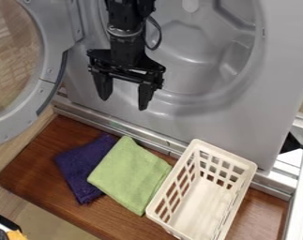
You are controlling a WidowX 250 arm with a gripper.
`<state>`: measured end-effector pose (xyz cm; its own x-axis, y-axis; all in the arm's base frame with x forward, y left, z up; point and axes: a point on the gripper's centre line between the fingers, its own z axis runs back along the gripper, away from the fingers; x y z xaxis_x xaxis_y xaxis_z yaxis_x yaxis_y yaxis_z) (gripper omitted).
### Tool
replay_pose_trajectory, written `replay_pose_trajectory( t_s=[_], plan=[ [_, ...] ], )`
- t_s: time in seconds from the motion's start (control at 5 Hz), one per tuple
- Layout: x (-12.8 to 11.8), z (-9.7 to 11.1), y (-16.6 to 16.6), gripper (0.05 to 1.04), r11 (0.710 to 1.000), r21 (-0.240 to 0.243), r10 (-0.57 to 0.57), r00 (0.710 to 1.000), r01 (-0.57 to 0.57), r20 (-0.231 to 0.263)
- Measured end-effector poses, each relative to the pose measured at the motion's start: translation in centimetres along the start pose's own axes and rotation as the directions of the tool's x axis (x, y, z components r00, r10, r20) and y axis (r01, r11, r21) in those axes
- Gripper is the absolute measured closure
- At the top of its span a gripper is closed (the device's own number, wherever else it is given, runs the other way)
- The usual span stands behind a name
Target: Put the green cloth to the drycleaner
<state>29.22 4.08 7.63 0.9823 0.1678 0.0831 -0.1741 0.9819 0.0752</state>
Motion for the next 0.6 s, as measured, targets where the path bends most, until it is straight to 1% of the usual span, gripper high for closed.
replay_pose_trajectory(
  t_s=[0.2, 0.4, 0.6],
  plan=[
    [-0.4, -0.7, 0.0, 0.084, 1.0, 0.002, -0.001, 1.0, 0.001, -0.025],
    [-2.2, -2.5, 0.3, 0.084, 1.0, -0.001, -0.019, 0.998, 0.019, -0.052],
    [-3.5, -4.3, 1.4, 0.084, 1.0, 0.01, -0.022, 0.999, 0.022, -0.036]
  ],
)
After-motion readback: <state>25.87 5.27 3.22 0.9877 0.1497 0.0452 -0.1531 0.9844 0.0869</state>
